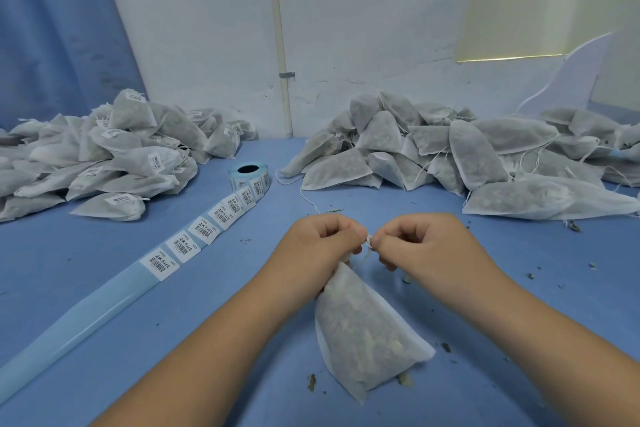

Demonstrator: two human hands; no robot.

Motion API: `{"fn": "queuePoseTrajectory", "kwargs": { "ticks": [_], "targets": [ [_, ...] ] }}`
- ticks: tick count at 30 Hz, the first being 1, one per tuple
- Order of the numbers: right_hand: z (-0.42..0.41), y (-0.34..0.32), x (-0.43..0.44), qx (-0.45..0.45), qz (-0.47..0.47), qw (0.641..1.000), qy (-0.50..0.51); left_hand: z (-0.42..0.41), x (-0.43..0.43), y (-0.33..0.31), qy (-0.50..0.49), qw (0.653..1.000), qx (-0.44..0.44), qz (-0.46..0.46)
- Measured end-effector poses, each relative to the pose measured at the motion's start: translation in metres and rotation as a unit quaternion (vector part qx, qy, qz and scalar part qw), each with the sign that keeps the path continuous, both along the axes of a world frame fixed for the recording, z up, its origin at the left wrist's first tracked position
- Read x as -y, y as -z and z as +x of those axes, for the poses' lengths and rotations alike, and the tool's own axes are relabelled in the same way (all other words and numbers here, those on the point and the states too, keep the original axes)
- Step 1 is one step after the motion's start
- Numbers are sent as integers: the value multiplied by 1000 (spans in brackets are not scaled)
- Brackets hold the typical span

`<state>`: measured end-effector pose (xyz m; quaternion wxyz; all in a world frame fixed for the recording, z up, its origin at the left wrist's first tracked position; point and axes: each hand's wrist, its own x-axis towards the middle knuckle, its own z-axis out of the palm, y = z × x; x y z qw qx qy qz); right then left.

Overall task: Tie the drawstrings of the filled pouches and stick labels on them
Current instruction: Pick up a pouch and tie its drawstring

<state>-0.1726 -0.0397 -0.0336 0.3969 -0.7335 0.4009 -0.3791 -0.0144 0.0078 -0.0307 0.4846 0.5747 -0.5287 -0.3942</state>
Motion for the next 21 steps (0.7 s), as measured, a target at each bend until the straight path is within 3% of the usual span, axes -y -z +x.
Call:
{"fn": "queuePoseTrajectory", "kwargs": {
  "ticks": [9, 14, 21],
  "targets": [
    [4, -1, -8, -10, -138, 989, 47, -3, -3, -4, 65, 985, -152, 53],
    [5, 1, -11, -30, -214, 976, 37, -6, -4, -2, 47, 984, -169, 43],
    [5, 3, -10, -33, -203, 978, 43, -5, -1, -2, 18, 986, -161, 28]
  ]
}}
